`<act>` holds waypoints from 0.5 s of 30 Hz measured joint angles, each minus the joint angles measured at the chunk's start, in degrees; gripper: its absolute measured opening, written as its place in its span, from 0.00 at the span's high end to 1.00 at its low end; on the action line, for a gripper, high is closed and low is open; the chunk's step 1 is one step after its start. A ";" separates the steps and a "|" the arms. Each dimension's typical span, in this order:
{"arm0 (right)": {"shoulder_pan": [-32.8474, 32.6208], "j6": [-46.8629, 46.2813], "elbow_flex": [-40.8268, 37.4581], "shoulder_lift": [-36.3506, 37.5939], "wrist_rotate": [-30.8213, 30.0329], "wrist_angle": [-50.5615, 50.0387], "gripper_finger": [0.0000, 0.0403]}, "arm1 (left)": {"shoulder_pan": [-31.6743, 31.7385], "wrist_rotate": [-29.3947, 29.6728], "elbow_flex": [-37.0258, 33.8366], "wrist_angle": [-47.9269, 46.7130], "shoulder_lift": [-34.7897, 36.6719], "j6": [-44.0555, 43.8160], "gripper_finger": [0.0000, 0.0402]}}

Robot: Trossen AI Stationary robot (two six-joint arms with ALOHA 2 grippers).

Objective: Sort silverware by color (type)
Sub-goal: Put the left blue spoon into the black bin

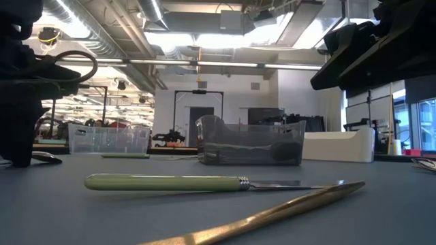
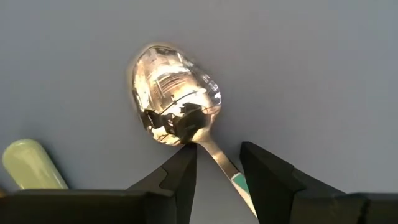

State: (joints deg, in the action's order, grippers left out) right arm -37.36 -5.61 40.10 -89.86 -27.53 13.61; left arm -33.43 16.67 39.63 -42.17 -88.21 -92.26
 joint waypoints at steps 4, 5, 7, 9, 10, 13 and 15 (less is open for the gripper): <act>0.02 0.04 0.00 0.00 -0.09 0.00 0.59 | 0.00 0.28 -0.06 0.41 -0.04 2.37 0.74; 0.02 0.04 0.00 0.00 -0.09 0.02 0.59 | 0.00 0.33 -0.06 0.51 -0.06 3.29 0.76; 0.02 0.02 0.00 0.00 -0.09 0.08 0.59 | 0.00 0.50 -0.06 0.68 -0.06 5.93 0.81; 0.00 -0.21 0.00 0.00 0.04 0.17 0.59 | 0.00 0.63 -0.08 0.82 -0.08 8.53 0.84; 0.00 -0.22 0.00 0.00 0.04 0.17 0.59 | 0.00 0.71 -0.08 0.86 -0.08 9.47 0.85; 0.02 -0.24 0.00 0.00 0.04 0.17 0.59 | 0.00 1.27 -0.09 1.01 -0.09 11.11 0.89; 0.02 -0.24 0.00 0.00 0.04 0.17 0.59 | 0.10 2.13 -0.14 1.27 -0.25 11.57 0.90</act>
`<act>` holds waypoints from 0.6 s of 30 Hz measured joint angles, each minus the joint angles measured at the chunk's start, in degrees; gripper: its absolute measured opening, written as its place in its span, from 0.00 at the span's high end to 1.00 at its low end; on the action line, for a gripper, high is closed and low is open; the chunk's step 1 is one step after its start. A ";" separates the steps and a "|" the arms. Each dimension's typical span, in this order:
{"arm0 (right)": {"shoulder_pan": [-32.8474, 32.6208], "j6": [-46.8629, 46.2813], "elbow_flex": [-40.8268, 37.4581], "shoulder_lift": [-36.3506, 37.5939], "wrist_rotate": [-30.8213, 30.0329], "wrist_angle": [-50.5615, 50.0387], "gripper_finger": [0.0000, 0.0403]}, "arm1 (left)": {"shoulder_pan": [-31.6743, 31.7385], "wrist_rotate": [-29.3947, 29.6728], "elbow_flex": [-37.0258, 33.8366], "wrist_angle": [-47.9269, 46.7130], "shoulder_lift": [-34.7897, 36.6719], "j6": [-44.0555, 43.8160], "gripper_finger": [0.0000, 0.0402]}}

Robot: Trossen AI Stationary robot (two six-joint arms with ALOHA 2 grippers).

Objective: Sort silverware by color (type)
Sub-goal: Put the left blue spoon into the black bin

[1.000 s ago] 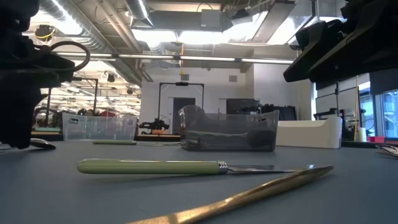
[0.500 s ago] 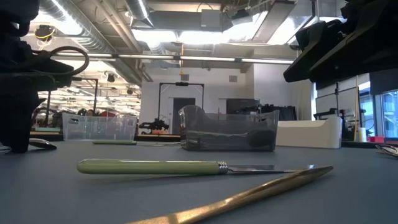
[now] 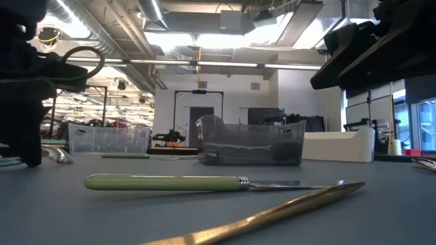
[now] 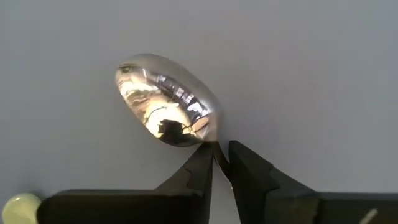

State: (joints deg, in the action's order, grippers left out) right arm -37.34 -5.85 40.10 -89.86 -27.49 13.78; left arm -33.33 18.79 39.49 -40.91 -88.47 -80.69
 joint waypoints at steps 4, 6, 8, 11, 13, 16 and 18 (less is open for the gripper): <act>0.00 0.09 0.00 0.00 0.00 -0.02 0.59 | -0.04 0.74 -0.04 0.12 0.02 1.81 0.91; 0.00 0.09 0.00 0.00 0.02 -0.02 0.59 | -0.04 1.04 -0.05 0.14 0.02 1.98 0.91; 0.00 0.10 0.00 0.00 0.02 -0.04 0.59 | -0.04 1.26 -0.03 0.20 0.18 2.06 0.91; -0.02 0.11 0.00 0.00 0.02 -0.04 0.59 | -0.04 1.63 0.81 -0.01 0.67 2.92 0.91; 0.00 0.13 0.00 0.00 0.02 -0.11 0.59 | -0.04 2.20 1.87 -0.19 0.87 4.58 0.91; 0.00 0.14 0.00 0.00 0.02 -0.29 0.59 | 0.19 2.64 4.15 -0.59 0.83 7.49 0.91; 0.00 0.15 0.00 0.00 0.02 -0.29 0.59 | 0.41 3.32 6.06 -0.37 0.94 9.91 0.91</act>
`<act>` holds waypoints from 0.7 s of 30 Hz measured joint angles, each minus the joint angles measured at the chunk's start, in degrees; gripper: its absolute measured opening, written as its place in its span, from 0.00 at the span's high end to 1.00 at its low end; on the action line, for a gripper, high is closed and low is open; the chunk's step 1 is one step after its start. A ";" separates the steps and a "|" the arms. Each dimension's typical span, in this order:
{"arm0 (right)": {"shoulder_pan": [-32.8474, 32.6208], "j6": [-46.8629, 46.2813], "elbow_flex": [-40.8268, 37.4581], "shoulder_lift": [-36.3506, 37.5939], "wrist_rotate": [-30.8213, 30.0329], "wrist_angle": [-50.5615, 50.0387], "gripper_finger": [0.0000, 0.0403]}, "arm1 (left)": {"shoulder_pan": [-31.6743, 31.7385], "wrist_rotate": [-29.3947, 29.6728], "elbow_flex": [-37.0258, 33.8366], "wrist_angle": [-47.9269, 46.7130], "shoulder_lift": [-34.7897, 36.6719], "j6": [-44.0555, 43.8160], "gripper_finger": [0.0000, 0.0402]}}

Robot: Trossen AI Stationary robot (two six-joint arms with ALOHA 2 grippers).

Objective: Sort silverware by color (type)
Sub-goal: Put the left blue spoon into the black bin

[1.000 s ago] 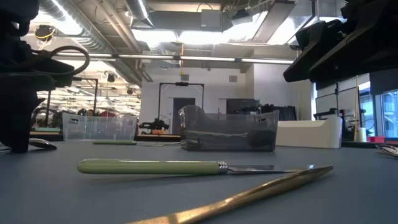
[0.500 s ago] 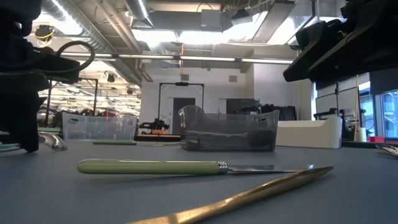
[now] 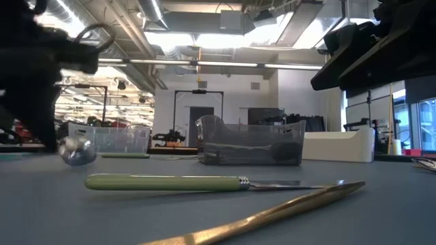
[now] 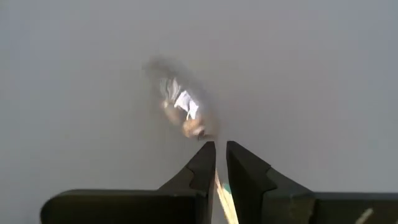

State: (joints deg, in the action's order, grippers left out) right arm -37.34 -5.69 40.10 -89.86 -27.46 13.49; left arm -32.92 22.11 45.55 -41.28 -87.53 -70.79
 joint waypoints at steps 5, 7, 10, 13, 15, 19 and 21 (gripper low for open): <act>-0.02 0.02 0.00 0.00 0.00 0.01 0.59 | 0.85 2.45 4.47 -0.08 0.03 5.96 0.91; -0.02 0.03 0.00 0.00 0.00 0.01 0.59 | 1.18 3.21 6.28 -0.14 0.05 8.58 0.91; 0.00 0.04 0.00 0.00 0.01 0.01 0.59 | 1.55 4.81 8.94 -0.09 0.07 12.04 0.91; 0.00 0.04 0.00 0.00 0.02 0.01 0.59 | 1.57 6.30 11.14 -0.07 0.09 15.08 0.91; 0.00 0.04 0.00 0.00 0.02 0.01 0.59 | 1.57 7.01 12.27 0.09 0.11 16.72 0.91; 0.00 0.04 0.00 0.00 0.02 0.01 0.59 | 1.85 7.70 12.78 1.65 0.16 19.63 0.91; 0.00 0.04 0.00 0.00 0.02 0.01 0.59 | 2.13 7.82 12.78 2.25 0.16 20.35 0.91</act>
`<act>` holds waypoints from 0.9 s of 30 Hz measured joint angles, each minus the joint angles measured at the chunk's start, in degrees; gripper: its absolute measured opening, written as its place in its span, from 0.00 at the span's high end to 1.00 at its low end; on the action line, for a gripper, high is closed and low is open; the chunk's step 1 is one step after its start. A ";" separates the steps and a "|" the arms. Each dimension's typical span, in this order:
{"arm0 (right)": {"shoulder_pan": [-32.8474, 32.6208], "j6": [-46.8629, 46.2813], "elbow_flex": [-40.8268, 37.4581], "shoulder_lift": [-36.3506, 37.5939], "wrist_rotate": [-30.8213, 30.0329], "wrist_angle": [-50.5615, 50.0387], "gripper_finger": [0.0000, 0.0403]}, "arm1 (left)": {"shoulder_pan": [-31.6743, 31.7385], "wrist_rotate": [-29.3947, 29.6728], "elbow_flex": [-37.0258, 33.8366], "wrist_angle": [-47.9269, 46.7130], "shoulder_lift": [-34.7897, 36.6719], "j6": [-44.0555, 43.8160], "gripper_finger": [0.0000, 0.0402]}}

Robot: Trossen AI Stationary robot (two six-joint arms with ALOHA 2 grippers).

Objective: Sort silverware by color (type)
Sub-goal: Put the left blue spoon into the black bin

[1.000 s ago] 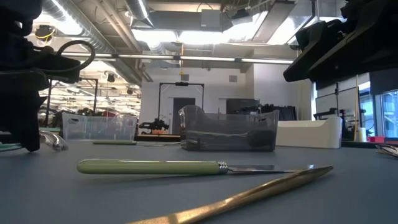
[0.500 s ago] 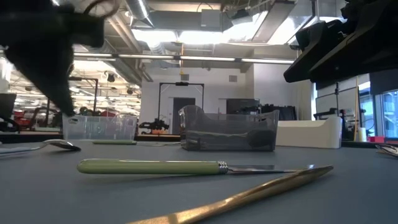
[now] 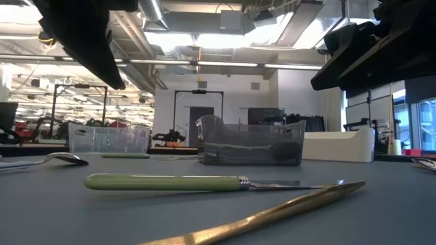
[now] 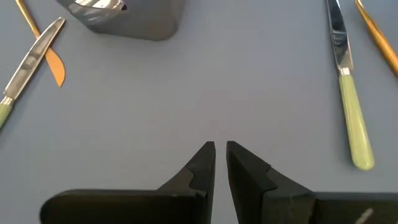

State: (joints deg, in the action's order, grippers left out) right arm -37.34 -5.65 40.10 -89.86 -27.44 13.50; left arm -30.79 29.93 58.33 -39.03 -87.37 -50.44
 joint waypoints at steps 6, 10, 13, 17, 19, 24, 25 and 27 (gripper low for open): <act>-0.02 0.00 0.00 0.00 0.00 0.02 0.59 | 0.54 -0.30 -0.65 -0.45 0.00 -0.52 0.91; -0.02 -0.10 0.00 0.00 0.00 0.02 0.59 | 0.59 -5.01 -2.69 -1.98 0.02 -9.63 0.90; -0.02 -0.69 0.00 0.00 0.00 0.04 0.59 | 0.93 -8.62 -4.62 -4.34 0.04 -16.61 0.87; -0.02 -1.86 0.00 0.00 0.00 0.03 0.59 | 0.85 -11.82 -8.65 -4.93 0.04 -23.72 0.78; -0.02 -1.88 0.00 0.00 0.00 0.03 0.59 | 0.90 -12.81 -10.60 -4.15 0.04 -27.34 0.75; 0.00 -1.86 0.00 0.00 -0.07 0.04 0.59 | 0.87 -14.66 -14.10 0.14 0.04 -30.47 0.71; 0.00 -1.80 0.00 0.00 -0.07 0.04 0.59 | 0.89 -14.66 -14.67 1.15 0.04 -30.47 0.71; 0.00 -1.67 0.00 0.00 -0.09 0.04 0.59 | 1.06 -14.51 -15.65 2.73 -0.01 -30.47 0.71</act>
State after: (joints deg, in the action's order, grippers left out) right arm -37.34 -7.32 40.10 -89.86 -27.53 13.54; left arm -29.73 15.42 42.68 -36.30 -87.38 -80.90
